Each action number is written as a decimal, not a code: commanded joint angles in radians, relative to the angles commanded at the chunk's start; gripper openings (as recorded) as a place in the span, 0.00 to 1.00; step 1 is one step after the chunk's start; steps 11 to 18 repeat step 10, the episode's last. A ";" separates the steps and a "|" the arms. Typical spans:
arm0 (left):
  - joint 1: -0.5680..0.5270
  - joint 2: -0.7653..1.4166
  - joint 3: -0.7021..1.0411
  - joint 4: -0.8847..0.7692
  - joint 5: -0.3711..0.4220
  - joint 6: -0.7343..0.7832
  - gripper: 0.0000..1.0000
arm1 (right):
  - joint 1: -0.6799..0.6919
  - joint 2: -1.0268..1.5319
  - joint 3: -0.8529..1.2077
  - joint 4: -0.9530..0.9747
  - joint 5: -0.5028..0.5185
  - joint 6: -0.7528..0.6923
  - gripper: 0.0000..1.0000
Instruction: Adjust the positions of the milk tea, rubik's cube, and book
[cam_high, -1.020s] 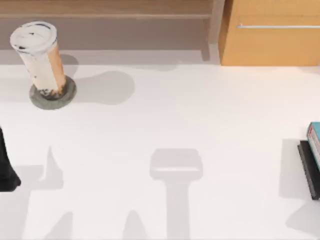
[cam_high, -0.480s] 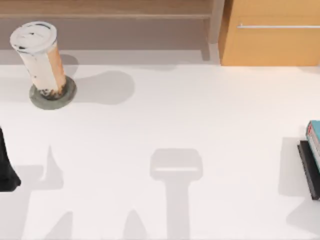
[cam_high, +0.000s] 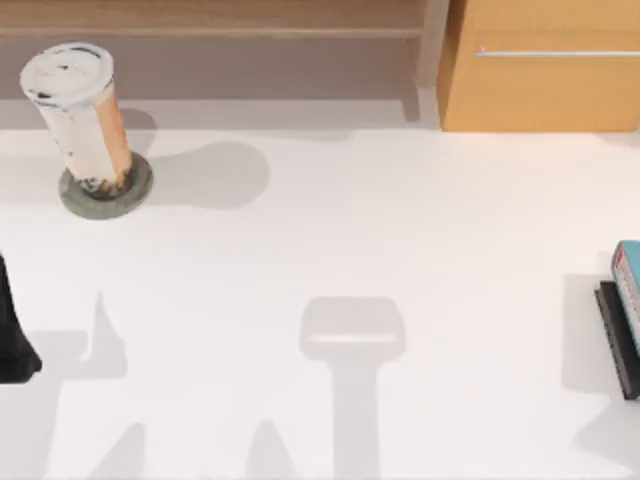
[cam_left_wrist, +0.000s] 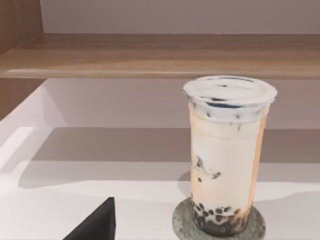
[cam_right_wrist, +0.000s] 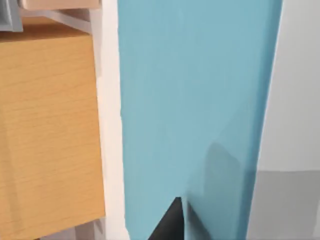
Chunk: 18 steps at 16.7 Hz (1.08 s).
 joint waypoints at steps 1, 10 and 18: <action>0.000 0.000 0.000 0.000 0.000 0.000 1.00 | 0.000 0.000 0.000 0.000 0.000 0.000 0.75; 0.000 0.000 0.000 0.000 0.000 0.000 1.00 | 0.000 0.000 0.000 0.000 0.000 0.000 1.00; 0.000 0.000 0.000 0.000 0.000 0.000 1.00 | 0.000 0.000 0.000 0.000 0.000 0.000 1.00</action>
